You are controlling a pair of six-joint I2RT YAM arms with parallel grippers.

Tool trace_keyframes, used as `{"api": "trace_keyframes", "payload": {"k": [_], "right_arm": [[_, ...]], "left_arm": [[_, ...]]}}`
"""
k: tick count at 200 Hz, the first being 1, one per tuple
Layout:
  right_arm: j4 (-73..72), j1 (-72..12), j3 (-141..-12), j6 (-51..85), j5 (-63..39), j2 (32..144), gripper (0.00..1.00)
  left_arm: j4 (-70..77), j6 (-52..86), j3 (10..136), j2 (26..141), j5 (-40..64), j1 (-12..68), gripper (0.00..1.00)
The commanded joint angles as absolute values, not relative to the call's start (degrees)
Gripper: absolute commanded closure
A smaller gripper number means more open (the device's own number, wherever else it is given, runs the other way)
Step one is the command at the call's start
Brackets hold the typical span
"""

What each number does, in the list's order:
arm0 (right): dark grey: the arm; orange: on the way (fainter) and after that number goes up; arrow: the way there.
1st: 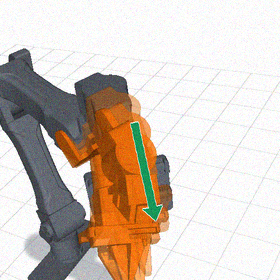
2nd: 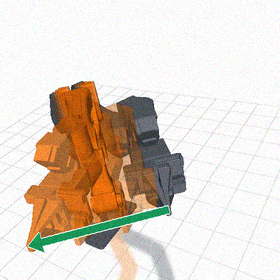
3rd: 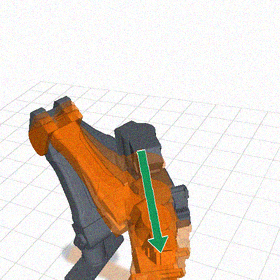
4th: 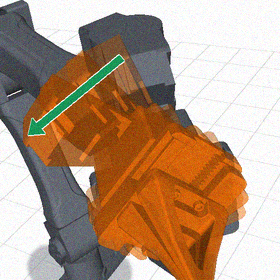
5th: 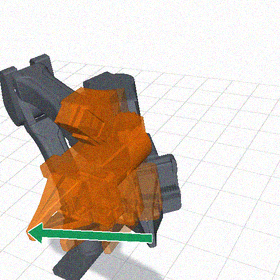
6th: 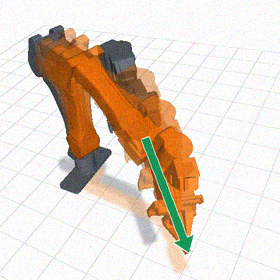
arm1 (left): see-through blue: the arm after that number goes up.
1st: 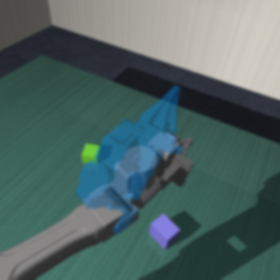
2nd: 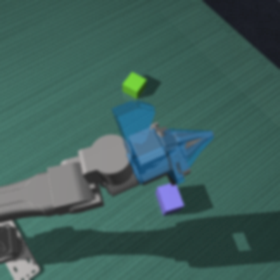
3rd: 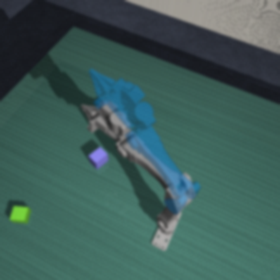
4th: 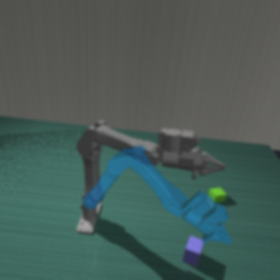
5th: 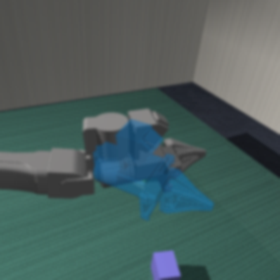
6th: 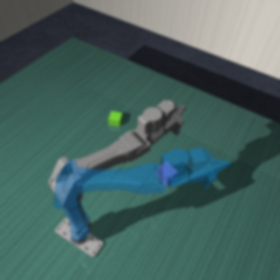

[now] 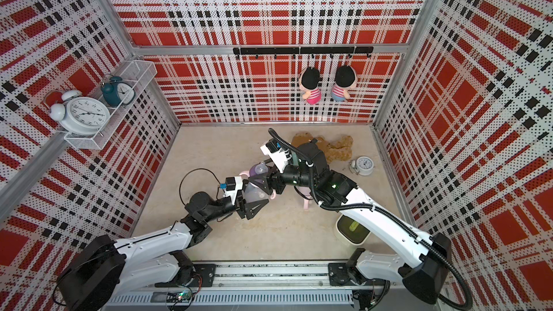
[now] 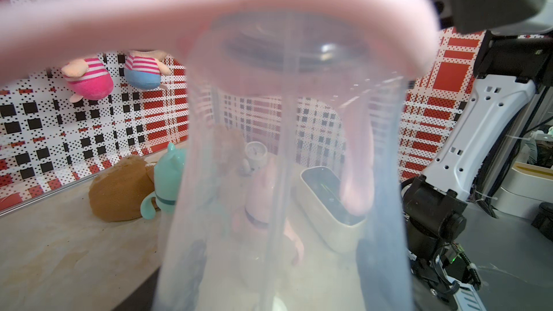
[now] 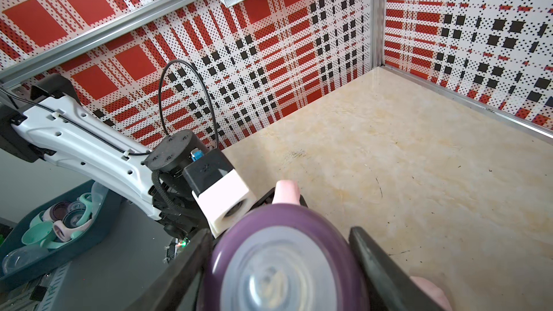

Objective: Assemble the baby bottles
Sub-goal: Screw the nipple onto the baby bottle.

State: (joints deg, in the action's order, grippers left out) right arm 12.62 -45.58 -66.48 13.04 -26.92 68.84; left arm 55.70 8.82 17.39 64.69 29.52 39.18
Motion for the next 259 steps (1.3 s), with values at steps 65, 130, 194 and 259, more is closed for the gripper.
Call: {"api": "trace_keyframes", "payload": {"k": [65, 130, 194, 259], "right_arm": [[8.81, -49.36, -66.53, 22.11, -9.22, 72.01, 0.61], [10.48, -60.73, -71.80, 34.85, 24.24, 80.48, 0.59], [11.98, -58.39, -73.23, 28.02, 12.33, 78.31, 0.05], [13.78, -48.20, -67.43, 17.25, -12.79, 66.25, 0.10]], "left_arm": [[54.29, 4.02, 19.47, 63.68, -6.20, 45.80, 1.00], [54.45, 0.30, 22.76, 69.68, -26.33, 51.78, 1.00], [53.76, 1.13, 21.65, 68.31, -17.04, 50.47, 1.00], [53.97, 5.72, 19.83, 62.91, 21.11, 40.03, 1.00]]}}
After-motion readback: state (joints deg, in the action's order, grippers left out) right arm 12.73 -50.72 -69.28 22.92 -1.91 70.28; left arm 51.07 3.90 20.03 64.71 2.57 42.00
